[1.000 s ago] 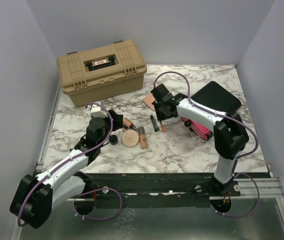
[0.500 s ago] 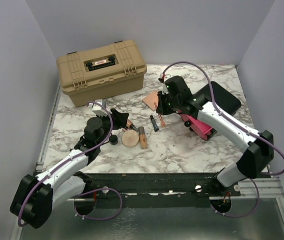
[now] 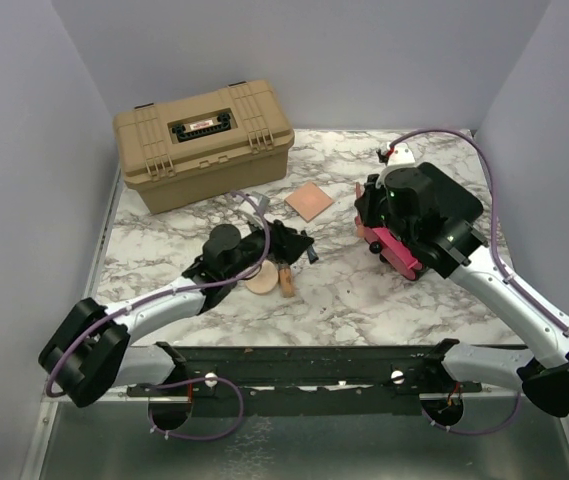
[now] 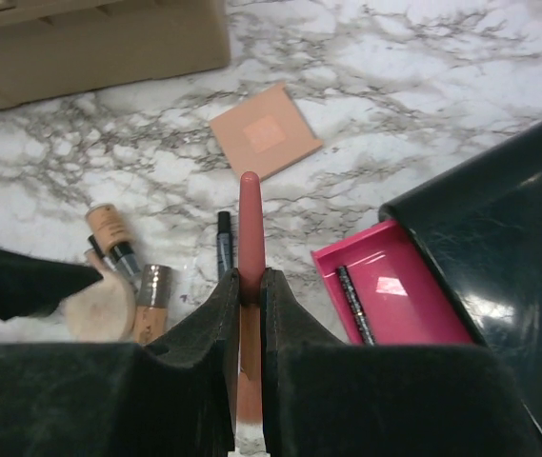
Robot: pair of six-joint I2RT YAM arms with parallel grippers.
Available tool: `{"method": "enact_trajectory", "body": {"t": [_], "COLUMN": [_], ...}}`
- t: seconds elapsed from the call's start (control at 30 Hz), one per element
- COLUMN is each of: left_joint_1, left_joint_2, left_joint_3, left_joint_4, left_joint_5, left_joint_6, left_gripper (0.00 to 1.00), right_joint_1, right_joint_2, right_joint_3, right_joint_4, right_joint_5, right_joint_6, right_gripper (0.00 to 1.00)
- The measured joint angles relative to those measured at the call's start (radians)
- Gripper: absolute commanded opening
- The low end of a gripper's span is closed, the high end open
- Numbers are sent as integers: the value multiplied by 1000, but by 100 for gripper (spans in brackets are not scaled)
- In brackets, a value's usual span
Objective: Organize the makeup
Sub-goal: Place the makeup brush in the drawer.
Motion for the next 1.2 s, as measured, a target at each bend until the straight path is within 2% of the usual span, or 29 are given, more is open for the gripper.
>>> {"method": "enact_trajectory", "body": {"t": [0.17, 0.47, 0.83, 1.2], "left_joint_1": [-122, -225, -288, -301], "left_joint_2": [119, 337, 508, 550], "left_joint_3": [95, 211, 307, 324], "left_joint_4": [31, 130, 219, 261], "left_joint_5": [-3, -13, -42, -42], "left_joint_6": [16, -6, -63, -92], "left_gripper": [65, 64, 63, 61], "right_joint_1": [0, -1, -36, -107], "right_joint_2": [-11, -53, -57, 18], "right_joint_3": [-21, -80, -118, -142], "right_joint_4": [1, -13, -26, -68], "right_joint_5": [127, 294, 333, 317], "right_joint_6": [-18, -60, -103, -153], "right_gripper": [5, 5, 5, 5]}}
